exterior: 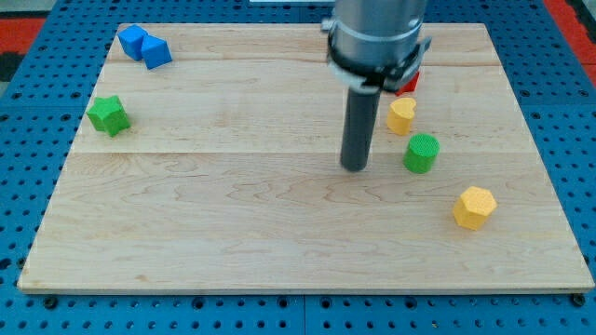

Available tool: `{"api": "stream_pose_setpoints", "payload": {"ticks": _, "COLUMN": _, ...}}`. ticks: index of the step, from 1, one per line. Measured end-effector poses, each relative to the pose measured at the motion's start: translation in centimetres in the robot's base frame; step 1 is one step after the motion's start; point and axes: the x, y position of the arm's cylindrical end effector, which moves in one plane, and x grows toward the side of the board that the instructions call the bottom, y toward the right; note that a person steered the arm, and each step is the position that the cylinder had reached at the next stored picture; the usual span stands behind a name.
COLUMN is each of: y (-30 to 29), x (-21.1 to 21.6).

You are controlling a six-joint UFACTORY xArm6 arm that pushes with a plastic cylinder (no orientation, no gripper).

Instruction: Place the yellow hexagon at the bottom of the green circle

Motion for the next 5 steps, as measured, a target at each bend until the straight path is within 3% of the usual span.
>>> {"api": "stream_pose_setpoints", "payload": {"ticks": 1, "y": 1.3, "x": 6.4}}
{"api": "stream_pose_setpoints", "payload": {"ticks": 3, "y": 12.2, "x": 9.3}}
{"api": "stream_pose_setpoints", "payload": {"ticks": 4, "y": 17.0, "x": 9.1}}
{"api": "stream_pose_setpoints", "payload": {"ticks": 5, "y": 17.2, "x": 6.8}}
